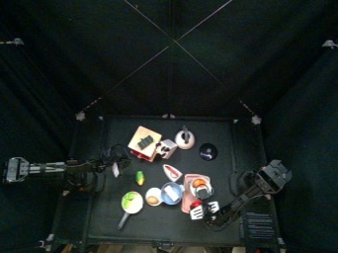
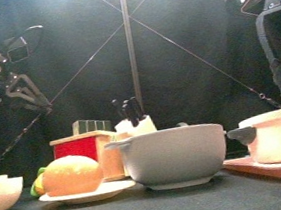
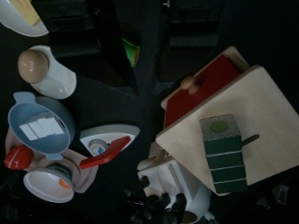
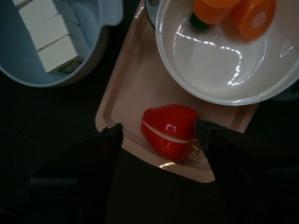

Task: Grab cleaver

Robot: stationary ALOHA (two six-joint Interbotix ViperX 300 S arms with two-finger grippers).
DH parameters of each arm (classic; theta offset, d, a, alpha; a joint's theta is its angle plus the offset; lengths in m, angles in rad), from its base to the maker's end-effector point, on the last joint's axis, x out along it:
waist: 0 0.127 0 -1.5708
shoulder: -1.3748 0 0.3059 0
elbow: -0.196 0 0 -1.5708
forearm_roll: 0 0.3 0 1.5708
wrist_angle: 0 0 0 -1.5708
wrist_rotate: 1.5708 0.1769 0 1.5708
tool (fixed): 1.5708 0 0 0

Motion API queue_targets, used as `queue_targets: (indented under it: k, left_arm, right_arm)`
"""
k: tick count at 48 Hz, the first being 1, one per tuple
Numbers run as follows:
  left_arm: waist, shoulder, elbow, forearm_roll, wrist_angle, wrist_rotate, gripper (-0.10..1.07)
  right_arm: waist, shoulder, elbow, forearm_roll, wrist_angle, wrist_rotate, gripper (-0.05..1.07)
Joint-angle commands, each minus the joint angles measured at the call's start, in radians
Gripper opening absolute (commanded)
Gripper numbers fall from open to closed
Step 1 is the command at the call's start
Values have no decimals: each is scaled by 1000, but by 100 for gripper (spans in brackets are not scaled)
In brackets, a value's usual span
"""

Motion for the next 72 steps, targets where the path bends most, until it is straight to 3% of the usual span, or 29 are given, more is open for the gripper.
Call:
queue_targets:
  k: [1,11,20,35,43,50,61,72]
  left_arm:
    - [3,3,-20,3,-5,-2,66]
    - [3,2,-54,5,-5,-3,66]
    - [3,5,-72,0,-8,-5,67]
    - [14,12,-109,-34,-11,-3,76]
    - [55,44,-156,-35,-11,-8,89]
    - [71,109,-192,-37,-14,-6,91]
    - [81,215,-249,-15,-18,-5,91]
    - [81,235,-284,-18,-38,-12,91]
  right_arm:
    - [-5,-67,-8,-77,17,-2,96]
    - [-34,-155,60,-351,31,0,96]
    - [-150,-236,164,-558,-40,0,96]
    - [-451,-348,295,-810,-278,12,96]
    - [-646,-344,291,-844,-459,2,96]
    - [-765,-322,276,-976,-615,5,96]
    - [-798,-265,252,-1239,-635,0,96]
    - [-802,-244,236,-1296,-614,-2,96]
